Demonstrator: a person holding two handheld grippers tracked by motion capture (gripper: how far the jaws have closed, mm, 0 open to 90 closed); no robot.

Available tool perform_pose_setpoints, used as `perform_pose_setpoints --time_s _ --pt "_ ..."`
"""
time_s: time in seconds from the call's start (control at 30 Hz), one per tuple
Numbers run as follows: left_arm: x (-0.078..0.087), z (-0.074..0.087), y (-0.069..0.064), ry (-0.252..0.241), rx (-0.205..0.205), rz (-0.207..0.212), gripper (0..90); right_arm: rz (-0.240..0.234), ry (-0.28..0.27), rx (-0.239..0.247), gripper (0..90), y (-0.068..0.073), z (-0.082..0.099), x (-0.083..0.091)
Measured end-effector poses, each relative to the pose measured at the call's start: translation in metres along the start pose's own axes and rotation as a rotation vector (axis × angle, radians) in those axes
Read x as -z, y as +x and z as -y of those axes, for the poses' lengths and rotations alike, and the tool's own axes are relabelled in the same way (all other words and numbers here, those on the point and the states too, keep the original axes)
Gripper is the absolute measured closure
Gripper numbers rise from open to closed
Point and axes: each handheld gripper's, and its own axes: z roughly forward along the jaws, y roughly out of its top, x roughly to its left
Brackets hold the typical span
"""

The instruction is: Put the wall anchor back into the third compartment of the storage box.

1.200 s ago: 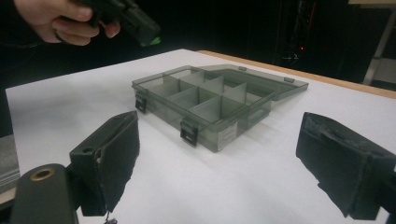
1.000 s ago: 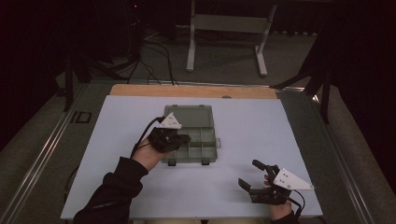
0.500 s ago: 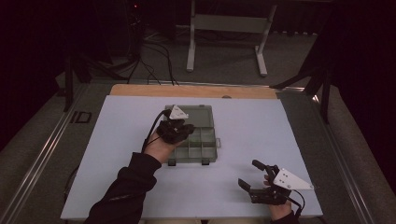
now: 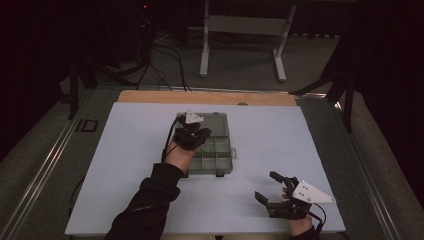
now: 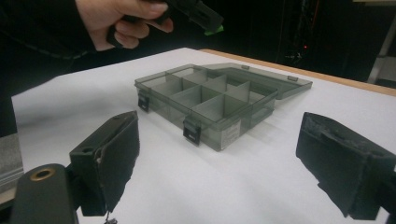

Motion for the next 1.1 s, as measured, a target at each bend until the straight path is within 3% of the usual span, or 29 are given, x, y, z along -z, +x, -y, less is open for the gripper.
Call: perform_pose_setpoints --time_s 0.2,0.37,0.6,0.7,0.9,1.1 --pt "-0.013 0.003 0.000 0.012 0.035 -0.043 83.6 -0.003 0.001 -0.004 13.5 0.000 0.000 0.000" --pt "-0.023 0.008 -0.003 0.020 0.059 -0.045 83.5 -0.005 0.002 -0.005 13.5 0.000 0.000 0.000" --pt "-0.039 0.017 -0.003 0.071 0.086 -0.033 83.4 -0.004 0.000 -0.005 13.5 0.000 0.000 0.001" --pt "-0.045 0.019 -0.002 0.120 0.098 -0.040 83.4 -0.005 0.003 -0.006 13.5 -0.001 0.000 0.001" --pt "-0.052 0.021 -0.001 0.167 0.098 -0.033 83.3 -0.006 0.001 -0.008 13.5 -0.001 0.000 0.001" --pt "-0.058 0.024 0.000 0.212 0.119 -0.058 83.3 -0.007 0.003 -0.008 13.5 -0.001 0.000 0.001"
